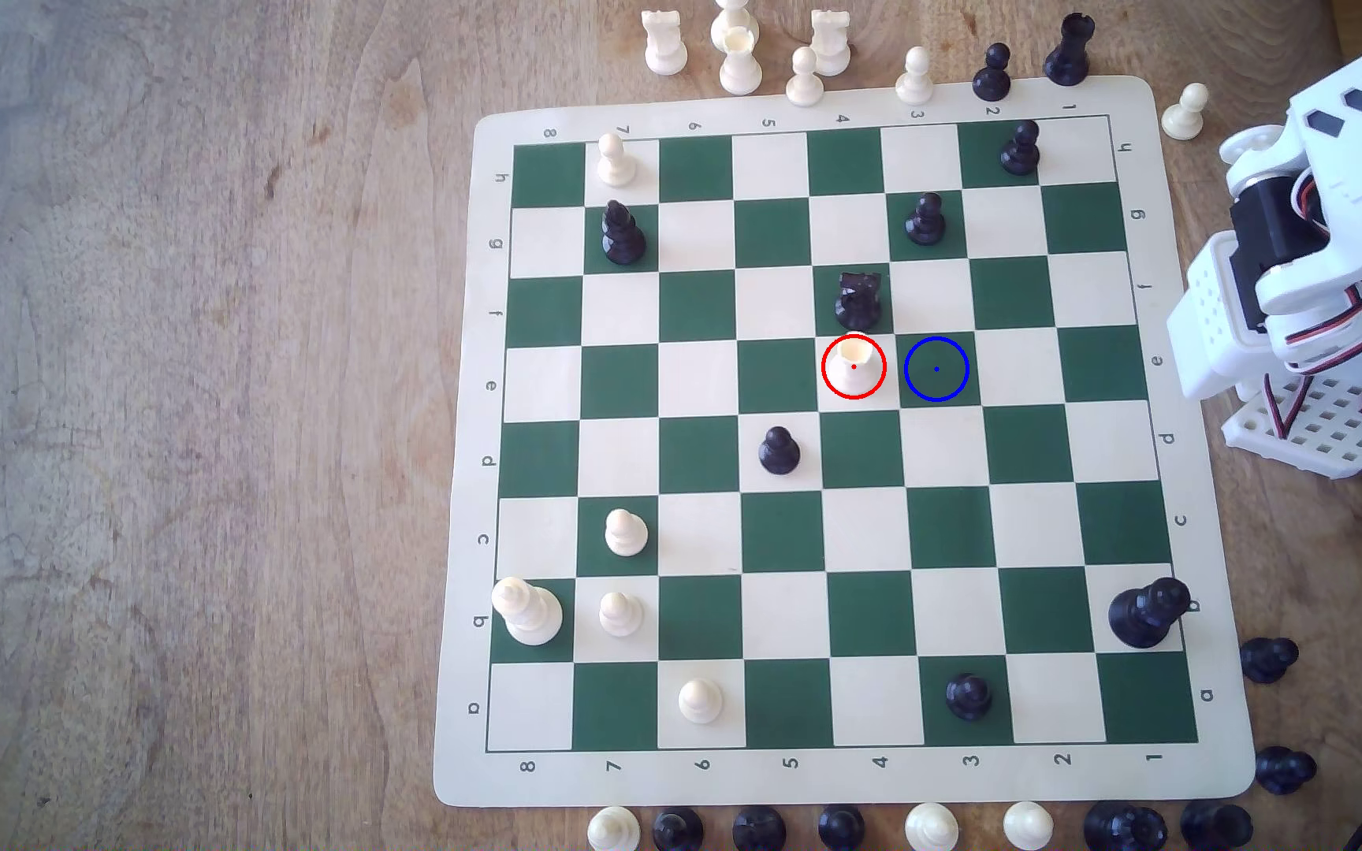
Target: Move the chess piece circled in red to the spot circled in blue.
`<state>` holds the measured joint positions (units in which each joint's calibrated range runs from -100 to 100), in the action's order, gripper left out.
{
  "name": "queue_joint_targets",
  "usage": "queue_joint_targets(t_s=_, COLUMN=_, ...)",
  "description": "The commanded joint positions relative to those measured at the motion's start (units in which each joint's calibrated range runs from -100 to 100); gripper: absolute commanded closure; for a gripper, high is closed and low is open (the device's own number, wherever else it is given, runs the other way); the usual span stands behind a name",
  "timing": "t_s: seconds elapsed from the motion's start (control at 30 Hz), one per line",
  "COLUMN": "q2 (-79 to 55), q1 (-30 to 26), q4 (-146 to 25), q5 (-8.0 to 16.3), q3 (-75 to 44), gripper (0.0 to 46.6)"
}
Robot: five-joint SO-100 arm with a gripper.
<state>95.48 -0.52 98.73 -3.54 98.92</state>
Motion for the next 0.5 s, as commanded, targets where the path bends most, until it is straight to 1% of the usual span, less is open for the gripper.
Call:
queue_joint_targets(t_s=0.0, q2=0.28, q1=0.09, q4=-3.23, q5=0.00, q3=0.99, gripper=46.4)
queue_joint_targets(t_s=0.17, q2=0.28, q1=1.10, q4=-9.78, q5=0.00, q3=0.27, gripper=46.4)
queue_joint_targets(t_s=0.33, q2=0.28, q1=2.98, q4=-24.85, q5=0.00, q3=-1.45, gripper=46.4)
queue_joint_targets(t_s=0.37, q2=0.36, q1=4.15, q4=-32.47, q5=0.00, q3=-2.63, gripper=46.4)
queue_joint_targets(t_s=0.47, q2=0.36, q1=6.03, q4=-39.43, q5=0.29, q3=-1.91, gripper=46.4)
